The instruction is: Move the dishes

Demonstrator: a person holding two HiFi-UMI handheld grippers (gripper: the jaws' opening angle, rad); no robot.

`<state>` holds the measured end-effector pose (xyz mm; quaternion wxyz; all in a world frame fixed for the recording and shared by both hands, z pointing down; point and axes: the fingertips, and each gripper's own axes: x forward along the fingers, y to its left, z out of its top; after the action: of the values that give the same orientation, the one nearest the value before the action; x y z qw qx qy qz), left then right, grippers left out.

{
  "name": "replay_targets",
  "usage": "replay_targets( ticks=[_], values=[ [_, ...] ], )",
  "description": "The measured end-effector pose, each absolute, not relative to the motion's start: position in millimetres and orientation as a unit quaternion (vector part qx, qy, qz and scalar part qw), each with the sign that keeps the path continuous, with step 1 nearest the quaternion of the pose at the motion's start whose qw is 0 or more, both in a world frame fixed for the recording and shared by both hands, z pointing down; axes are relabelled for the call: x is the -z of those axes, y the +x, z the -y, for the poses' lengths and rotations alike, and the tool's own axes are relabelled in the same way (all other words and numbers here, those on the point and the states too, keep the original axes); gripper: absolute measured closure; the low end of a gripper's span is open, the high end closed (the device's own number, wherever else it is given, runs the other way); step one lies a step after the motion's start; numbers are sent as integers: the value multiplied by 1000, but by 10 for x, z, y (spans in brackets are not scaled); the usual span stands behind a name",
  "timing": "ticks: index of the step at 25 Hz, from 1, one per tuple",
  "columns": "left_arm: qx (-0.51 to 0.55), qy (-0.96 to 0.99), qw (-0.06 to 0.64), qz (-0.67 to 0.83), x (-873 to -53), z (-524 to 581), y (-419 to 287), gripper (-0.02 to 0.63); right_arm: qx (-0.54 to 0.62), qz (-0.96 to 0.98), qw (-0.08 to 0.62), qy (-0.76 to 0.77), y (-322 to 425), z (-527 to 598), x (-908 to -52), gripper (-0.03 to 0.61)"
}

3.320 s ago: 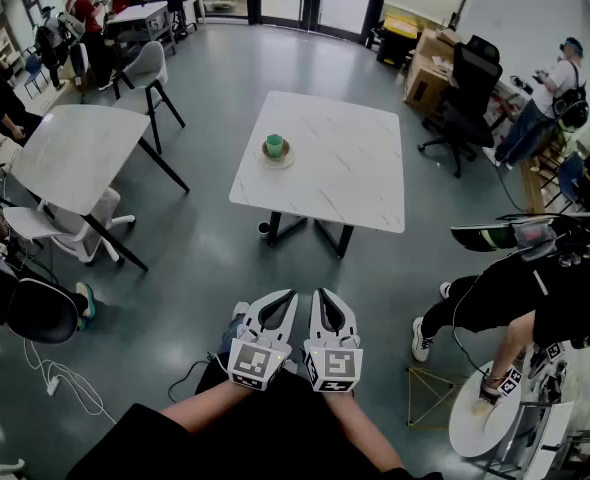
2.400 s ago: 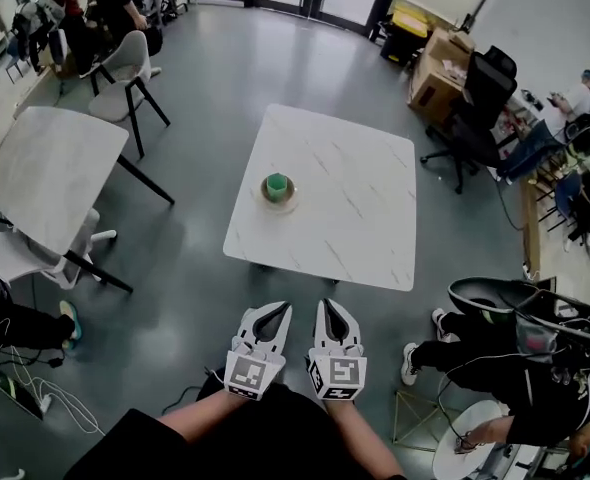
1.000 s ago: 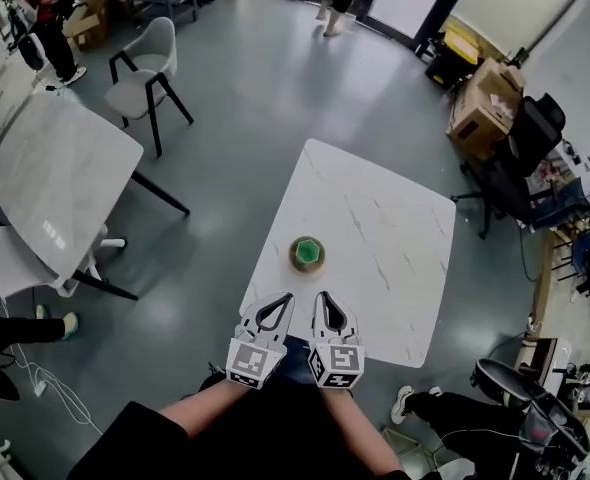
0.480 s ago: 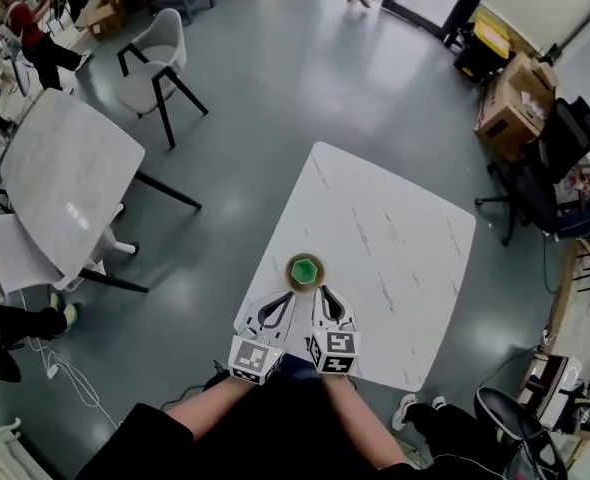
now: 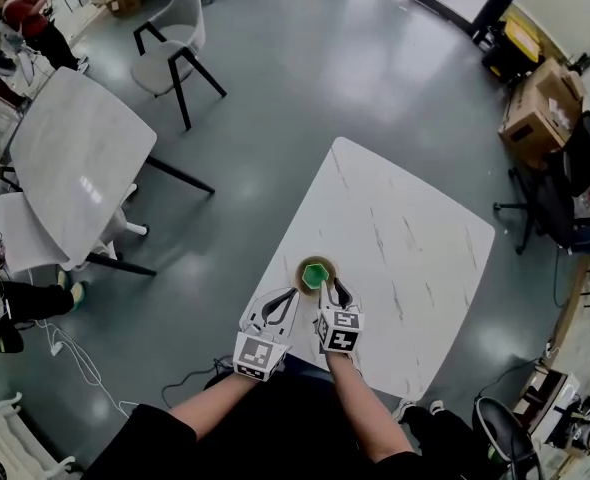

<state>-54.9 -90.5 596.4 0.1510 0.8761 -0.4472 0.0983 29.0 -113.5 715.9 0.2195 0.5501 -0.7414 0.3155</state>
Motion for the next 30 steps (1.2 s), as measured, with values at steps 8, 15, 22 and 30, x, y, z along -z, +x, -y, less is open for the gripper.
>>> replay_targets(
  ticks=[8,15,22,30],
  values=[
    [-103,869,167,454,-6042,949,-630,597,-330,720,238,563,270,1288,-7451,491],
    [-107,867,168,457,-6068,862,-788,597,-356,704,257,558,270,1274,-7675,513],
    [-96,865,165,464,-6008,688,-1099,597,-322,702,246,585,248,1260,-7477,538],
    [-70,886,155,431,-5753,374,-1141,597,-305,701,204,612,209,857,-6830,538]
  ],
)
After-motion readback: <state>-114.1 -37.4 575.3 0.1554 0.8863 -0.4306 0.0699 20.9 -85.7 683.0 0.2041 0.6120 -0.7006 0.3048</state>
